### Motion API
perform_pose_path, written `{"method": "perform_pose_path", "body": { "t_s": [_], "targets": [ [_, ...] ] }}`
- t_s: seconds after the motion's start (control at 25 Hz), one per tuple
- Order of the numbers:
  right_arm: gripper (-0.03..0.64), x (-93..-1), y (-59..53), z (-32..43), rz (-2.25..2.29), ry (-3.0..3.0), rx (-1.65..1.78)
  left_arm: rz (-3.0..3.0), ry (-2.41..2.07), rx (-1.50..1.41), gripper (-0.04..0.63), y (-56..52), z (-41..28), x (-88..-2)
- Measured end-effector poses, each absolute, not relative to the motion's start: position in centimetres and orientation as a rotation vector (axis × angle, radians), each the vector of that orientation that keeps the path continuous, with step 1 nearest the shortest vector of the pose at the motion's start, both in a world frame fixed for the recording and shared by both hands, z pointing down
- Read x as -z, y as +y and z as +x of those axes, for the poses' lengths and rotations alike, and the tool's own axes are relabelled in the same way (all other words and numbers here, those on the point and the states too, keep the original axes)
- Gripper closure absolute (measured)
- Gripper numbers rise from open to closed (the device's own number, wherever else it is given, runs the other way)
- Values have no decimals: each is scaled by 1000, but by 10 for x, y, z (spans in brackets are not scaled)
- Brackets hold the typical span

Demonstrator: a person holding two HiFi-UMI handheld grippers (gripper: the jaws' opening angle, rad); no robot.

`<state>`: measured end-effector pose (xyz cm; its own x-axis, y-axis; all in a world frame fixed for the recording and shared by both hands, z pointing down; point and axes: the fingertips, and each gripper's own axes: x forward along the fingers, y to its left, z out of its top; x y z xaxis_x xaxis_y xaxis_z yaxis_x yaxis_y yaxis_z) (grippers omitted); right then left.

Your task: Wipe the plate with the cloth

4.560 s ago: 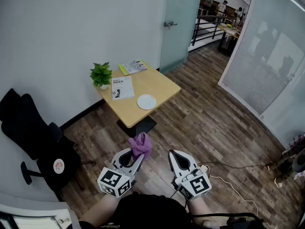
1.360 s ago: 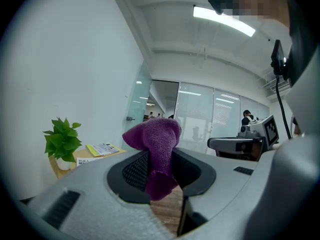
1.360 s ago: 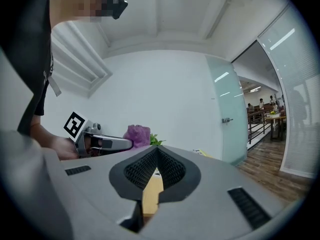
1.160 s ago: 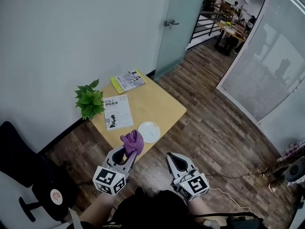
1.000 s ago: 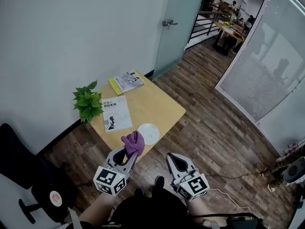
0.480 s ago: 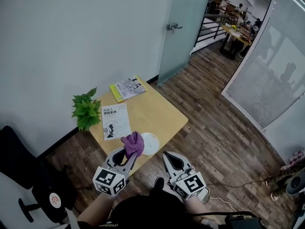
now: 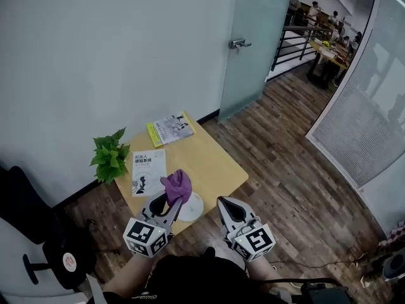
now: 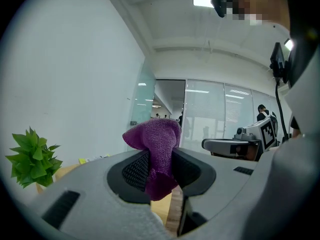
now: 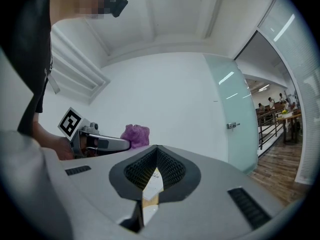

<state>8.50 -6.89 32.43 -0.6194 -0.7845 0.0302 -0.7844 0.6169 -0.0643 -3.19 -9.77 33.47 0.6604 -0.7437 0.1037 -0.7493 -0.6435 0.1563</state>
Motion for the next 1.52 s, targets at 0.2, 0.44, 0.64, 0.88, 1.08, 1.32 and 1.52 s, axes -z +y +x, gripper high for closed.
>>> {"method": "perform_pose_path", "body": {
  "t_s": [0.2, 0.44, 0.64, 0.88, 1.08, 1.32, 1.52],
  "targets": [
    [617, -327, -89, 104, -1311, 2853, 132, 2656, -1280, -35, 476, -111, -14, -333],
    [617, -331, -109, 96, -1261, 2872, 161, 2618, -1313, -57, 476, -125, -22, -341],
    [617, -329, -124, 79, -1270, 2873, 151, 2627, -1307, -47, 476, -139, -36, -341],
    [617, -335, -138, 55, -1283, 2882, 162, 2624, -1272, -54, 476, -150, -52, -349],
    [617, -345, -144, 45, -1307, 2893, 206, 2600, -1238, -80, 476, -156, -58, -361],
    [617, -369, -153, 37, -1359, 2909, 297, 2557, -1168, -118, 476, -163, -60, -389],
    [617, -394, -162, 33, -1385, 2926, 364, 2529, -1143, -154, 476, -173, -61, -412]
  ]
}}
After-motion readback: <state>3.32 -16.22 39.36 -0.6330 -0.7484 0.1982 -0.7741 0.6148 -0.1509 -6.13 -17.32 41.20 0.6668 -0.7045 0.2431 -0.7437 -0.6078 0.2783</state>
